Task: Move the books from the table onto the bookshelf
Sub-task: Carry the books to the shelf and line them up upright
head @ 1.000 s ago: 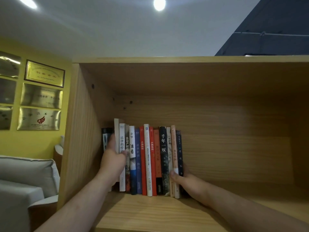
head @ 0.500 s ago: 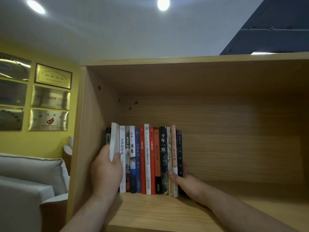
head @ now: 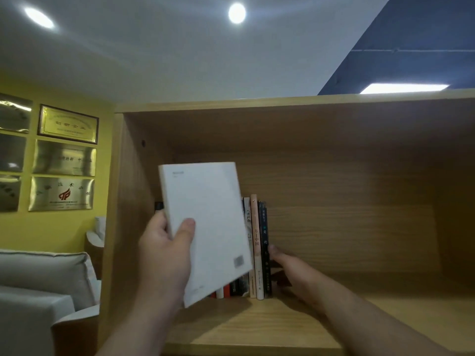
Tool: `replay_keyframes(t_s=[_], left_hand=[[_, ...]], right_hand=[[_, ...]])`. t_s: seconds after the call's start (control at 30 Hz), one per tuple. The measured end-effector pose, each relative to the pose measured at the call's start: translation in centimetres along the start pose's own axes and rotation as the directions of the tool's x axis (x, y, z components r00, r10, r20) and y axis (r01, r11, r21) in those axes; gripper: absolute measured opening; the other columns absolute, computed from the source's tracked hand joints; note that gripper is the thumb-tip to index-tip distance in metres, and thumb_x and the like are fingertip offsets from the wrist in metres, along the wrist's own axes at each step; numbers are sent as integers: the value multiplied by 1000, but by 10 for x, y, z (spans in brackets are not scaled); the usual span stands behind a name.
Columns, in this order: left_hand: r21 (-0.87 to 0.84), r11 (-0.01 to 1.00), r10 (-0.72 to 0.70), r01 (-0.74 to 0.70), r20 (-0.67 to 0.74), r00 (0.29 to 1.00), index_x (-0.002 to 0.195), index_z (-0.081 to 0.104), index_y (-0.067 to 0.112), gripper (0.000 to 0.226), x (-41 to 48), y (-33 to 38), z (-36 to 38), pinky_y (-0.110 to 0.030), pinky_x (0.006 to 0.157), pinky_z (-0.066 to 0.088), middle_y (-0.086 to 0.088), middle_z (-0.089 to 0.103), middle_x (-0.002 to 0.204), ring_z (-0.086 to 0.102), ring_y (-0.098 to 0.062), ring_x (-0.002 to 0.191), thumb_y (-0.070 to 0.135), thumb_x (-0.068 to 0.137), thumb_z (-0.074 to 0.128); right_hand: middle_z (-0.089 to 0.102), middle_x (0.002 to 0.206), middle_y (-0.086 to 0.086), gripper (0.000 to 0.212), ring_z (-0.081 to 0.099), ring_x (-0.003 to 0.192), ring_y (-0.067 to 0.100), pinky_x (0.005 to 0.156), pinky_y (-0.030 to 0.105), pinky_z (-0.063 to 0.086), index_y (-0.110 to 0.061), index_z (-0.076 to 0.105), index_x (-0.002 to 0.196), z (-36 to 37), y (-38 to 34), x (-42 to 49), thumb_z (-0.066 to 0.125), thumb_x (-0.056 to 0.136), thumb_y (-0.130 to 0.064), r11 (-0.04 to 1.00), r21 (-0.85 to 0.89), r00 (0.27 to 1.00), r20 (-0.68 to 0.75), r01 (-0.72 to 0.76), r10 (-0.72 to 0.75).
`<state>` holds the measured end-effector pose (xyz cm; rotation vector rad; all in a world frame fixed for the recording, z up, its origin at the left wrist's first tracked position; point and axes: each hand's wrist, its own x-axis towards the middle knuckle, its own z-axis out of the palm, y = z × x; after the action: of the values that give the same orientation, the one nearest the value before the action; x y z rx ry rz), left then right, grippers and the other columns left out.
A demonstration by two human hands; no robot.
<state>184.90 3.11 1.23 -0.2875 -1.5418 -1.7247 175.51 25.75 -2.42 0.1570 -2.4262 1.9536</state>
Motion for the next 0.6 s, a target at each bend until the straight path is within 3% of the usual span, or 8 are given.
replay_keyframes(t_s=[0.07,0.1,0.2,0.27,0.33,0.4,0.5,0.6], left_hand=[[-119,974,-174,190,133,976,104,64,29,9,7,-7,16,-46,68,61,-2,76,100,73,-27,89,24,101,57],[-150,951,-239,270,199,951,108,65,28,11,9,-11,23,-50,72,62,-4,77,102,74,-30,90,24,101,57],[-160,904,-327,397,342,881,114,64,29,16,18,-23,44,-54,77,62,-6,78,106,75,-32,94,25,101,57],[-141,892,-350,429,387,853,115,63,26,16,22,-29,58,-52,75,62,-9,77,105,75,-34,93,23,101,57],[-139,890,-345,434,415,842,117,63,23,17,25,-35,72,-44,69,62,-8,78,104,76,-31,90,20,101,57],[-148,893,-328,425,432,840,121,64,22,22,26,-41,86,-40,67,61,-6,78,104,77,-27,89,18,101,58],[-138,888,-333,439,465,820,120,63,30,22,26,-44,101,-47,73,62,-6,77,109,76,-29,93,24,100,60],[-197,821,-360,536,550,754,119,66,29,26,22,-40,106,-50,80,60,-9,78,109,76,-33,95,38,104,48]], right_hand=[[72,123,8,58,66,111,27,98,44,53,-23,65,134,-4,3,5,48,97,-65,1000,-6,997,-73,-20,19],[75,118,12,54,68,109,29,106,47,51,-18,70,127,-5,4,4,49,99,-59,1000,4,995,-100,-18,18],[76,110,26,50,73,99,42,101,53,55,-3,74,119,-11,0,-4,45,103,-40,991,130,998,-53,34,-27],[74,115,30,65,73,101,47,94,54,58,-4,75,119,-18,-6,-9,36,104,-54,950,306,998,7,59,-65],[70,126,29,92,67,116,50,107,60,48,-8,73,127,-28,-12,-6,30,91,-81,869,494,998,38,27,-53],[67,131,30,101,63,123,51,114,64,40,-7,67,133,-40,-16,-3,32,83,-87,796,605,997,33,39,-74],[71,125,26,71,70,112,47,105,62,49,-9,66,134,-51,-19,-5,66,81,-56,818,570,994,24,76,-109],[73,123,26,53,71,106,46,102,64,49,-7,65,131,-61,-16,-7,72,84,-31,807,589,995,41,50,-92]])
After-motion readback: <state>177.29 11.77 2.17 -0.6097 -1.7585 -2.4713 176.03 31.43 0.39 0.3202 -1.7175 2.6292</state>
